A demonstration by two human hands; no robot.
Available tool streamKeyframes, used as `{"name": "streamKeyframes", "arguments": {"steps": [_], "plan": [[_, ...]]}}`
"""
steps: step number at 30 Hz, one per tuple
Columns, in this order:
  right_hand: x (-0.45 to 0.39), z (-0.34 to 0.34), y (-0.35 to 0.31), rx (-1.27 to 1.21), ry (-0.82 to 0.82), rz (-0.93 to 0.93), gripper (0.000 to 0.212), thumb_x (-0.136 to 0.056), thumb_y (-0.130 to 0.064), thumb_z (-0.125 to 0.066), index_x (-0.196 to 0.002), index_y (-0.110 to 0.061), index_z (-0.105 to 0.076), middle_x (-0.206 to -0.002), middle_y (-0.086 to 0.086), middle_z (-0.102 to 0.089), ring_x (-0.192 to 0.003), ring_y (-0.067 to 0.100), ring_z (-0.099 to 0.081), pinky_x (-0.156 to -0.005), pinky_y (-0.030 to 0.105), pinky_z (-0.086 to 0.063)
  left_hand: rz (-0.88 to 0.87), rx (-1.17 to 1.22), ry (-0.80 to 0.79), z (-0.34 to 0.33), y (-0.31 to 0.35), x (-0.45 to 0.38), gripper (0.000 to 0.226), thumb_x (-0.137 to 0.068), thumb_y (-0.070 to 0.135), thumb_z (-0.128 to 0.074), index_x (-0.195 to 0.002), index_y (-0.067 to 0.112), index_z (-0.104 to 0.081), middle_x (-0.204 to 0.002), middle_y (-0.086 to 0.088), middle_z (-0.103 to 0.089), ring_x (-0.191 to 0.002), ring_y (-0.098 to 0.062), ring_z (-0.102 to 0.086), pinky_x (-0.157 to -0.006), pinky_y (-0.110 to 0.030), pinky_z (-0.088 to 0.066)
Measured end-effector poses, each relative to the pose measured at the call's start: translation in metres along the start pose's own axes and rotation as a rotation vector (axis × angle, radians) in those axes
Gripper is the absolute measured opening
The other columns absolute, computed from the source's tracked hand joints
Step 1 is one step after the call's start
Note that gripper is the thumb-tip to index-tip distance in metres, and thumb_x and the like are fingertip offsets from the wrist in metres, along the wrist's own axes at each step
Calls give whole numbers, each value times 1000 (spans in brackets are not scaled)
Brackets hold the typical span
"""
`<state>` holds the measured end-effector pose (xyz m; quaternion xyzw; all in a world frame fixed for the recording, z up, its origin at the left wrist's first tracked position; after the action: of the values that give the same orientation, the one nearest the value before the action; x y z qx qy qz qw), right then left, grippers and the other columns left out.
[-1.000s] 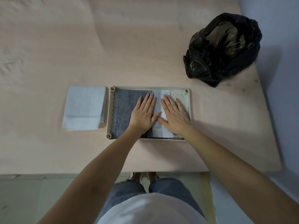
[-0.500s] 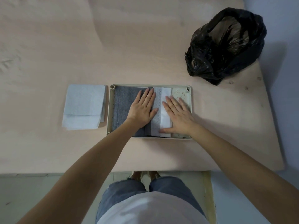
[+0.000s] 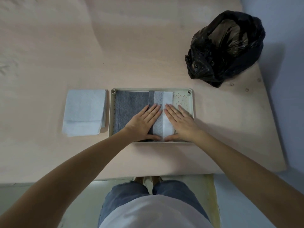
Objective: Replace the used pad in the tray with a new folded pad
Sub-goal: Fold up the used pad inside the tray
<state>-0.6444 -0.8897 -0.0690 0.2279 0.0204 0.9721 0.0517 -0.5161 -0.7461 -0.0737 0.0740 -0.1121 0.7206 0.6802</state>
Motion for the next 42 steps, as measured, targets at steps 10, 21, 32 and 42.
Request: {"name": "streamKeyframes", "arguments": {"steps": [10, 21, 32, 42], "plan": [[-3, 29, 17, -166, 90, 4, 99, -84, -73, -28, -148, -10, 13, -157, 7, 18, -141, 14, 24, -114, 31, 18, 33, -7, 46, 17, -18, 5, 108, -76, 81, -2, -144, 0, 17, -157, -17, 9, -145, -29, 9, -116, -42, 13], [-39, 28, 17, 17, -17, -6, 117, -72, -86, -23, -146, -5, 18, -157, 11, 19, -144, 22, 19, -118, 46, 10, 86, -5, -133, 22, -24, -31, 140, -53, 96, -24, -143, -1, 22, -155, -18, 19, -144, -30, 16, -119, -45, 2], [-24, 29, 16, -145, 23, -136, 110, -79, -78, -33, -148, -6, 14, -157, 9, 18, -145, 20, 18, -119, 38, 9, 204, -3, -169, 30, -18, -17, 130, -64, 90, -26, -141, -3, 22, -155, -16, 19, -144, -29, 17, -116, -42, 10], [17, 1, -17, -43, -6, 33, 67, -98, -52, -7, -147, -13, 15, -157, 4, 20, -143, 15, 21, -118, 39, 12, 168, 12, -132, 13, 7, 7, 75, -96, 56, -6, -147, 4, 14, -157, -11, 15, -145, -23, 12, -119, -41, 2]]}}
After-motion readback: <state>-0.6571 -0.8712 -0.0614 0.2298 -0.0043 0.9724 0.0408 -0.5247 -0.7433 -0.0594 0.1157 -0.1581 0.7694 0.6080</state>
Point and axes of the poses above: each hand's wrist, its own x-axis away from the middle knuckle, its own z-axis out of the back of the hand, y = z × x, the point moved 2 cm from there along -x, towards the middle knuckle
